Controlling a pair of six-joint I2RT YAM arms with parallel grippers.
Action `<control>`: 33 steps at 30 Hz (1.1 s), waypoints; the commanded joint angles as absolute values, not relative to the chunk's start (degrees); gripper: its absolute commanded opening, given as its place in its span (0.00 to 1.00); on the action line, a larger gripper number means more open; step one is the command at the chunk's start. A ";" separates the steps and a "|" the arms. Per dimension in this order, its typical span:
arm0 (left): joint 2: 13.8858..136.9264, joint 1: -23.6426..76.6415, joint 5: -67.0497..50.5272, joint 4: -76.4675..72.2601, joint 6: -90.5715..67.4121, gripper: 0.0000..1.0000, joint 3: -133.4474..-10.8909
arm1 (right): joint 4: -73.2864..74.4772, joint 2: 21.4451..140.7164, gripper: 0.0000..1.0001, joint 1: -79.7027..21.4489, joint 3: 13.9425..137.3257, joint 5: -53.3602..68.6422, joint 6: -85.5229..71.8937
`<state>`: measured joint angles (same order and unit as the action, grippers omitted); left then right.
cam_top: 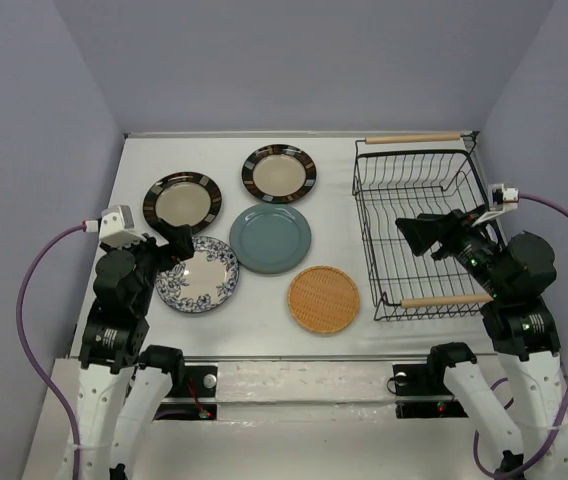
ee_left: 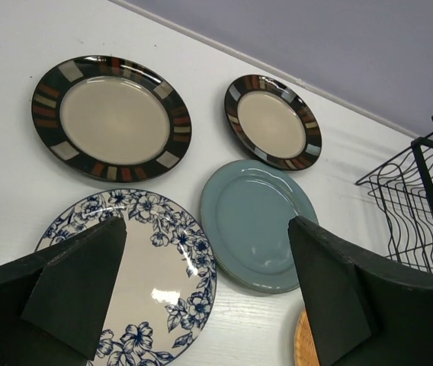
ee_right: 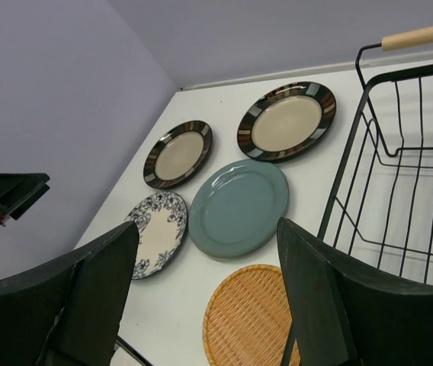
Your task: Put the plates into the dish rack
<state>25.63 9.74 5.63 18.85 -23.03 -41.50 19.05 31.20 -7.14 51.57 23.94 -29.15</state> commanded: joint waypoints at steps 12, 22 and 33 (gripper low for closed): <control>36.72 9.23 8.44 10.55 -25.74 0.99 -44.56 | 18.63 31.90 0.78 -6.86 51.06 29.62 -29.27; 58.08 -3.50 -3.95 0.44 -34.97 0.99 -48.07 | 13.89 32.96 0.78 -6.86 48.26 34.01 -33.21; 79.34 -20.20 -9.02 -12.55 -40.43 0.93 -47.29 | 11.78 33.31 0.78 -6.86 45.80 35.86 -32.43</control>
<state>75.88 -15.92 -5.02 -3.66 -38.22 -46.41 15.75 33.63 -7.14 46.65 33.89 -32.40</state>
